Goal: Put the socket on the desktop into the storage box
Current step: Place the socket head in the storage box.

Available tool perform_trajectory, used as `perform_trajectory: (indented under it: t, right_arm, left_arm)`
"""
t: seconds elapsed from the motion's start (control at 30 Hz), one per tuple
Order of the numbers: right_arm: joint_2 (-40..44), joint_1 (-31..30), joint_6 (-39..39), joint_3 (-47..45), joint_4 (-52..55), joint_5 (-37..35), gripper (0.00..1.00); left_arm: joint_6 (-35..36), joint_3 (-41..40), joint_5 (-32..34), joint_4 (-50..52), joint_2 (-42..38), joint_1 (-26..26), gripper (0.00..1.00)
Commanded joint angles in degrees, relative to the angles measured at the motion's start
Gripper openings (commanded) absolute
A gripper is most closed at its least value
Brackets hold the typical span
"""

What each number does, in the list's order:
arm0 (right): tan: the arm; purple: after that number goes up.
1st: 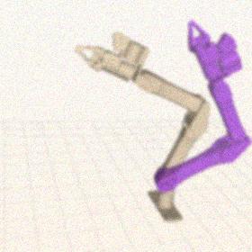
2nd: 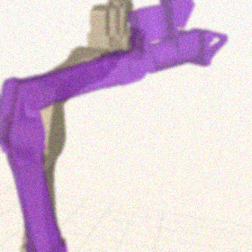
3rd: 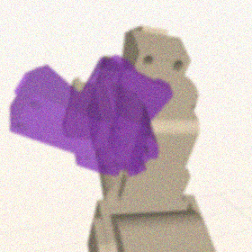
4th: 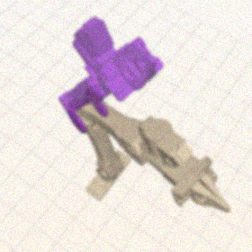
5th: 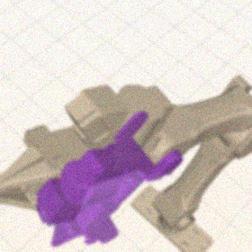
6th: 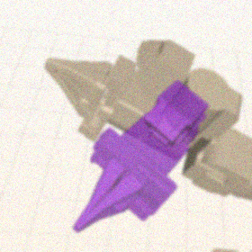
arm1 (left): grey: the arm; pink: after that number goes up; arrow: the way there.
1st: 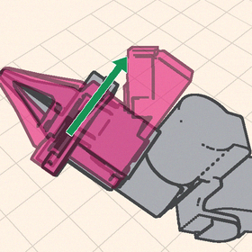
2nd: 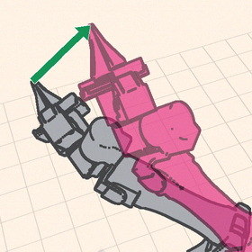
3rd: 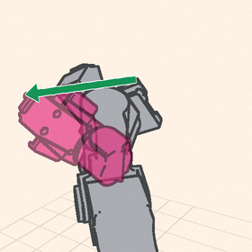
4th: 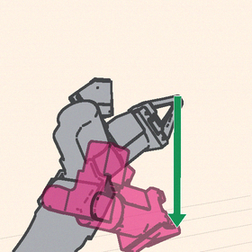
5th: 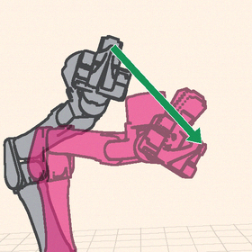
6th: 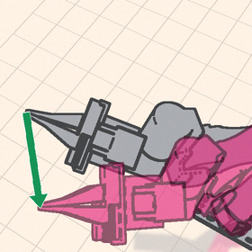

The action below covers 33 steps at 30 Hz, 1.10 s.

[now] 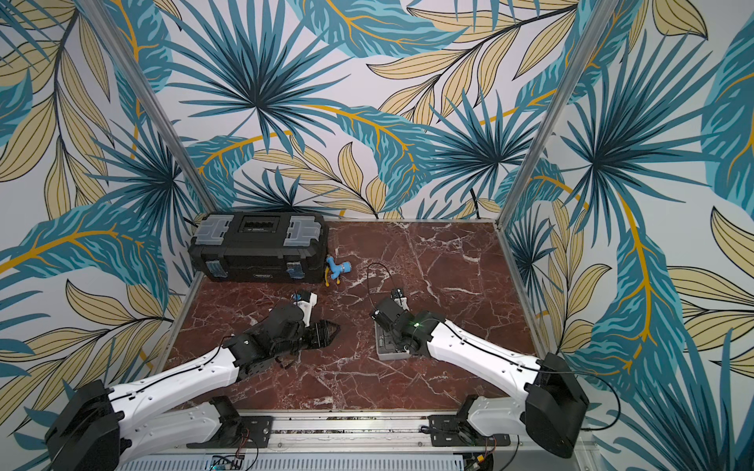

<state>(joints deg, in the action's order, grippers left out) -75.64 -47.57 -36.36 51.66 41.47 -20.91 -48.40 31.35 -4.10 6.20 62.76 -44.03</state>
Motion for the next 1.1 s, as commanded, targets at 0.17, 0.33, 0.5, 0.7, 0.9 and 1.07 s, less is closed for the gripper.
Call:
perform_trajectory:
  t: [0.17,0.33,0.5,0.7,0.9,1.07]
  right_arm:
    - [-3.86,1.13,0.30,0.58,-2.14,-0.23,0.00]
    - [-3.99,1.15,0.31,0.97,-3.10,0.60,0.00]
    - [-3.55,1.11,-0.17,1.34,-3.94,1.59,0.00]
    - [-3.03,1.14,0.49,1.09,-4.59,1.81,0.17]
    - [1.16,1.17,2.07,0.20,-6.20,3.25,0.52]
    - [7.97,1.16,3.24,-0.41,-6.20,1.80,0.68]
  left_arm:
    - [1.20,-1.91,0.21,-1.34,0.34,0.08,0.61]
    - [1.35,-1.57,-0.27,-2.44,1.79,0.04,0.61]
    - [1.15,-1.51,-0.53,-2.86,2.45,0.11,0.61]
    - [0.90,-2.08,-0.20,-2.86,2.45,0.09,0.61]
    - [1.18,-1.58,-0.47,-3.03,2.54,0.05,0.60]
    - [2.15,0.57,-0.45,-1.14,2.45,0.03,0.60]
